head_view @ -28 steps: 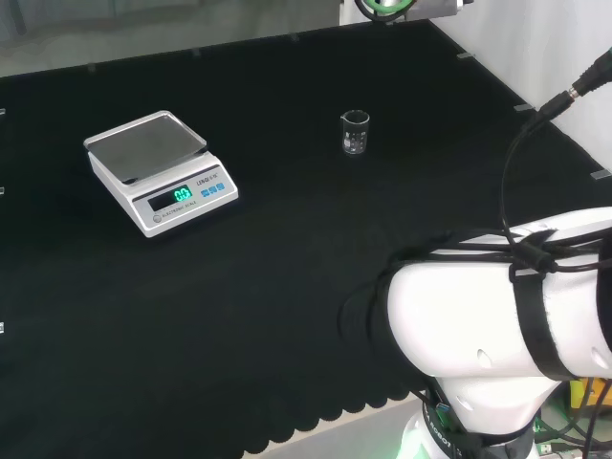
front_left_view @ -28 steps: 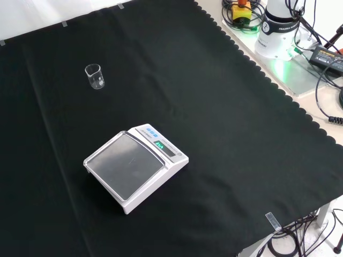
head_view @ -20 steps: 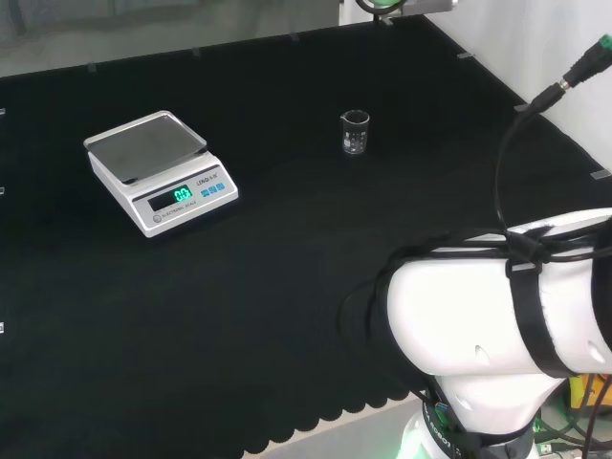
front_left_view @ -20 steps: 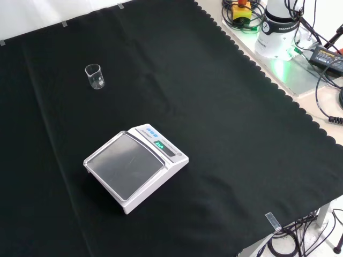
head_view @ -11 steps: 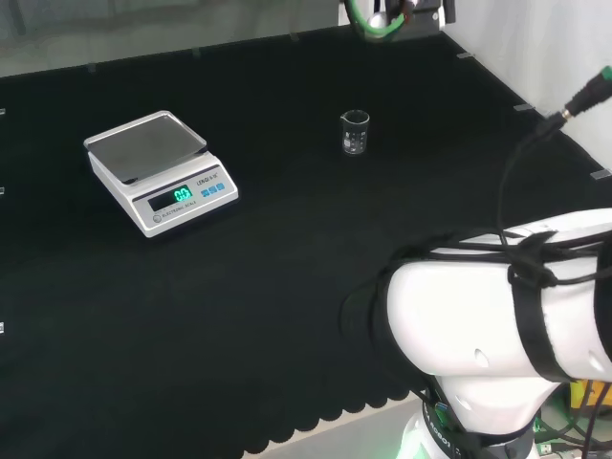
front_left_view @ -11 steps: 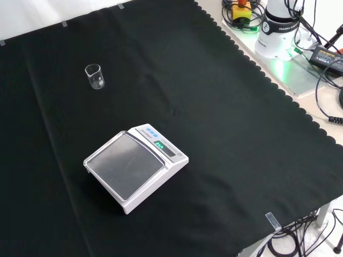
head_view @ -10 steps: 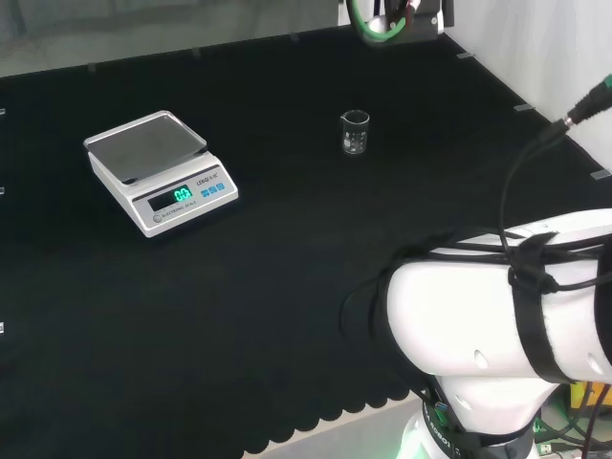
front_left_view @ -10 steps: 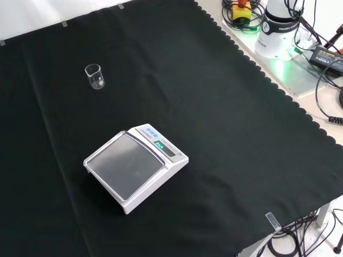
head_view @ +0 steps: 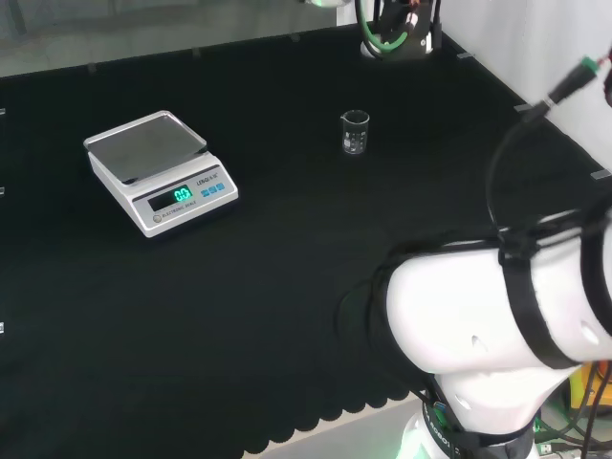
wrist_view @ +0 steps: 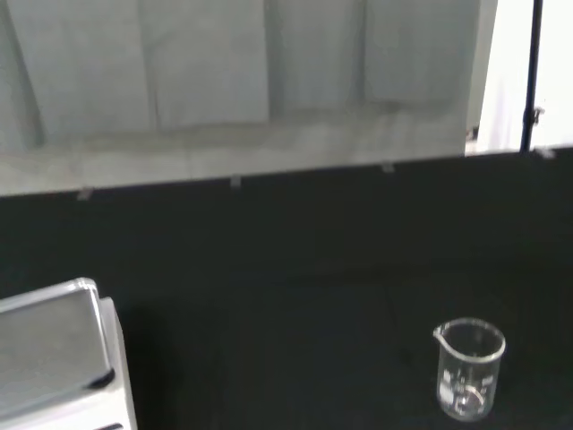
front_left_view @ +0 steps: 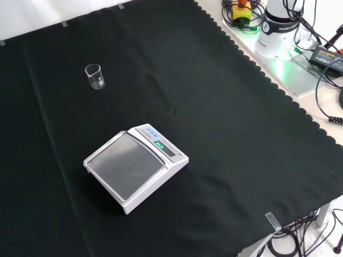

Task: Pick up the beaker.

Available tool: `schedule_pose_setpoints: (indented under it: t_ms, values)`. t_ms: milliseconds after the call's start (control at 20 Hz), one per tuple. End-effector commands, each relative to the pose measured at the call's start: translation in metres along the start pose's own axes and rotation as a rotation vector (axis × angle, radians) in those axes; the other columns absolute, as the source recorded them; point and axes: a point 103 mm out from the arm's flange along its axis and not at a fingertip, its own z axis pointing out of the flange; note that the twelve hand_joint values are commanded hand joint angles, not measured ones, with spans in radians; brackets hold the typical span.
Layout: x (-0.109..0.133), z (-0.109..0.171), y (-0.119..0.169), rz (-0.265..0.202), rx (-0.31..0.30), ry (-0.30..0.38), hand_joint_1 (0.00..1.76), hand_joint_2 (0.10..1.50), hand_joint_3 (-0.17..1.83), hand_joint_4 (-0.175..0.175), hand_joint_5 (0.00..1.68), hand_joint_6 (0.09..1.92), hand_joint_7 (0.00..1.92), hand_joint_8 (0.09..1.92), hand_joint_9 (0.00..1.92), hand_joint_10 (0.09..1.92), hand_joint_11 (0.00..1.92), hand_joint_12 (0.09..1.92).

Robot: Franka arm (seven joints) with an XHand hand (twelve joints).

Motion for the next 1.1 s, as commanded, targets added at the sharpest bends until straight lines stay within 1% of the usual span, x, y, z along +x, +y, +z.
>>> schedule_pose_setpoints:
  t_ms: [50,150,200,250,350,400,450,600,650,700,800,850,1050,1100]
  values:
    - [-0.090,0.120,0.105,0.037,0.112,0.020,0.24,0.96,0.13,-0.044,0.19,0.09,0.00,0.71,0.03,0.84,0.01,1.54]
    - [-0.095,0.138,0.119,0.094,0.134,0.014,0.24,0.96,0.13,-0.044,0.19,0.09,0.00,0.71,0.03,0.85,0.01,1.54]
    - [-0.094,0.148,0.127,0.112,0.156,-0.006,0.25,0.96,0.13,-0.044,0.19,0.09,0.00,0.71,0.03,0.85,0.02,1.54]
    - [-0.092,0.156,0.135,0.135,0.168,-0.011,0.25,0.96,0.13,-0.045,0.19,0.09,0.00,0.71,0.03,0.85,0.02,1.54]
    - [-0.090,0.169,0.149,0.173,0.183,0.005,0.25,0.96,0.13,-0.045,0.20,0.09,0.00,0.71,0.03,0.85,0.02,1.54]
    - [-0.090,0.175,0.154,0.212,0.191,-0.007,0.26,0.96,0.12,-0.046,0.20,0.09,0.00,0.71,0.03,0.85,0.02,1.54]
    - [-0.089,0.182,0.159,0.232,0.198,-0.004,0.26,0.96,0.12,-0.046,0.20,0.09,0.00,0.71,0.03,0.85,0.02,1.54]
    - [-0.091,0.203,0.167,0.250,0.214,0.044,0.26,0.96,0.12,-0.047,0.20,0.09,0.00,0.70,0.03,0.85,0.02,1.54]
    - [-0.090,0.212,0.170,0.251,0.223,0.059,0.26,0.96,0.12,-0.047,0.20,0.09,0.00,0.70,0.03,0.85,0.02,1.54]
    - [-0.093,0.220,0.172,0.240,0.255,0.071,0.26,0.96,0.12,-0.047,0.20,0.09,0.00,0.70,0.03,0.85,0.02,1.54]
    - [-0.097,0.237,0.175,0.241,0.269,0.105,0.27,0.96,0.12,-0.048,0.20,0.09,0.00,0.70,0.03,0.85,0.02,1.54]
    - [-0.097,0.248,0.177,0.265,0.268,0.105,0.27,0.96,0.12,-0.048,0.20,0.09,0.00,0.70,0.03,0.85,0.02,1.54]
    - [-0.104,0.277,0.173,0.316,0.232,0.133,0.28,0.95,0.12,-0.050,0.20,0.09,0.00,0.70,0.02,0.85,0.03,1.54]
    - [-0.102,0.282,0.173,0.329,0.229,0.135,0.28,0.95,0.12,-0.050,0.20,0.09,0.00,0.70,0.02,0.85,0.03,1.54]
